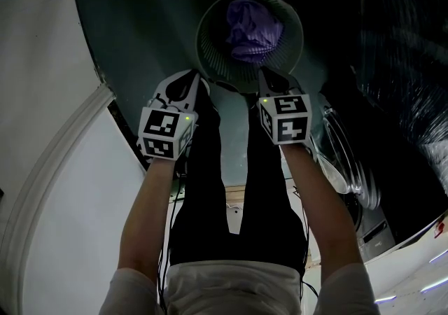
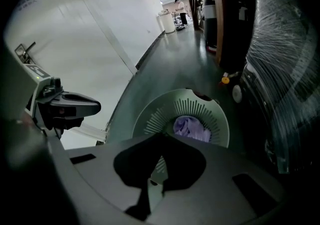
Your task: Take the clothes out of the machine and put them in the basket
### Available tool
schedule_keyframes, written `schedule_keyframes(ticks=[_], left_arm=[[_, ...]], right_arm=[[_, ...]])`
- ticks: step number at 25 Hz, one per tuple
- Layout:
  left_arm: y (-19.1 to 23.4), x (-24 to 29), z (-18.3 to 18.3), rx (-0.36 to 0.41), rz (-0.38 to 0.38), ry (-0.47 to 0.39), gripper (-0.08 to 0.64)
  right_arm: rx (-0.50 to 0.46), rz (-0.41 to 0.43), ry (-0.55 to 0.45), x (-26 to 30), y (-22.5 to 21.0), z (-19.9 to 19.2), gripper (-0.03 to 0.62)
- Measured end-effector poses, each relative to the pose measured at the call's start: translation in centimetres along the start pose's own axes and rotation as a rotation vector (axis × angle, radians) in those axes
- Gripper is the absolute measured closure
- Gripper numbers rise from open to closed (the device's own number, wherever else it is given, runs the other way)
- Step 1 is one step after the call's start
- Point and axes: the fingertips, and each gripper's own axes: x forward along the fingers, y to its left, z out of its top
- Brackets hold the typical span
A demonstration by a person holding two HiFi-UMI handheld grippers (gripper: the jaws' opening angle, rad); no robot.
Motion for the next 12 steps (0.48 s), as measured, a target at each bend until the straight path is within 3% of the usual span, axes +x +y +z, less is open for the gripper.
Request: schedule_keyframes(ticks=[12], left_arm=[[-1.7,-4.8,2.1,0.08,-0.005,-0.063,0.54]], right_arm=[[0.071,0.007,-0.122,-6.0,1.8,1.9,0.584]])
